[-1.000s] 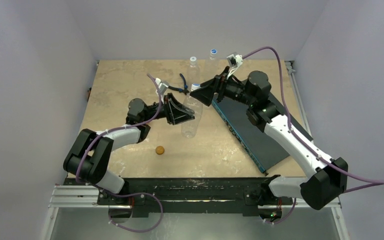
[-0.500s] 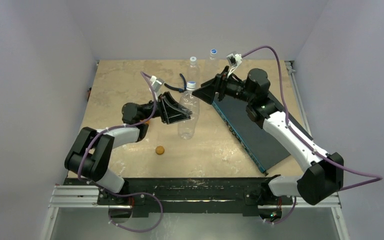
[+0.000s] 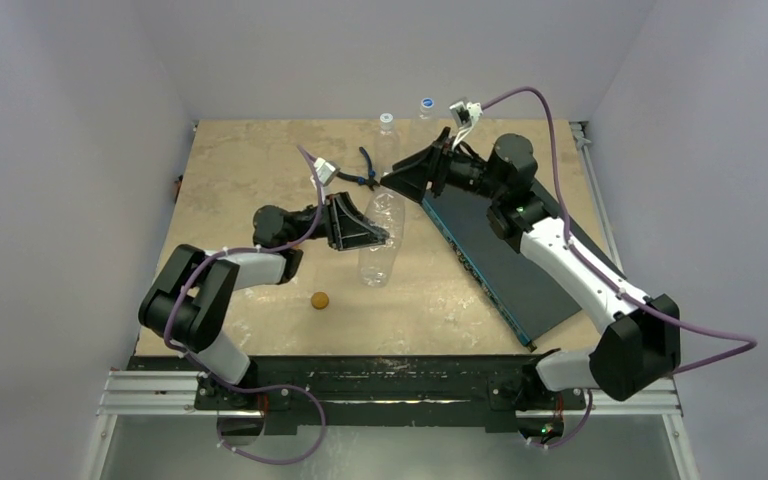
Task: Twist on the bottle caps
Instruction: Screw the bottle cap onto the plastic bottle.
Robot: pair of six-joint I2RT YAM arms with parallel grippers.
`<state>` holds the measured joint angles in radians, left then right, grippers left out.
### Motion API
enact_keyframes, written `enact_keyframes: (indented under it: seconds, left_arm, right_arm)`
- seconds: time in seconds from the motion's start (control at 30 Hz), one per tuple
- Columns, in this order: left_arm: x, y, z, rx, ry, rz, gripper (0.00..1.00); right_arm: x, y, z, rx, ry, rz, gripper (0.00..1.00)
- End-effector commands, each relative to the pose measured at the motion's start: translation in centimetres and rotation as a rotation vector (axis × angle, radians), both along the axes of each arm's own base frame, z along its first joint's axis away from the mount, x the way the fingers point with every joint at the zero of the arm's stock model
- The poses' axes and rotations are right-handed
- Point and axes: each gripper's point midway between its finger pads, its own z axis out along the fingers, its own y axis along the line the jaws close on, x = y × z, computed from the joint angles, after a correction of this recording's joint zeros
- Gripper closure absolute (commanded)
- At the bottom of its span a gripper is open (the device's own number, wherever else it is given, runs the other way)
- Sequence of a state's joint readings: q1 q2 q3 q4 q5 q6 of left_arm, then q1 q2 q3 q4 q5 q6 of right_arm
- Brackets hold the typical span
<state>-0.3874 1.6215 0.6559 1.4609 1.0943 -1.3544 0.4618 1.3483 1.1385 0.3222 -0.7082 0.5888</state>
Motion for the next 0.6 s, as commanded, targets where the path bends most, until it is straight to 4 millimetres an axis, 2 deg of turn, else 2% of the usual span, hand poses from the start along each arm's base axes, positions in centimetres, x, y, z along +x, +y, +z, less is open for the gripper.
enact_keyframes:
  seconds: [0.0,0.27,0.57]
  left_arm:
    - [-2.0,0.6,3.4,-0.120,-0.291,-0.011,1.00]
    - [-1.6,0.4,3.1,-0.095,-0.298,0.006,1.00]
    - [-1.1,0.3,2.7,-0.073,-0.295,0.024,1.00]
  right_arm:
    - [0.6,0.5,1.8,0.031,-0.018,0.017,0.25]
    - [0.9,1.1,1.1,0.031,0.024,0.048,0.35]
    - [-0.2,1.4,1.9,0.067,0.040,0.106,0.58]
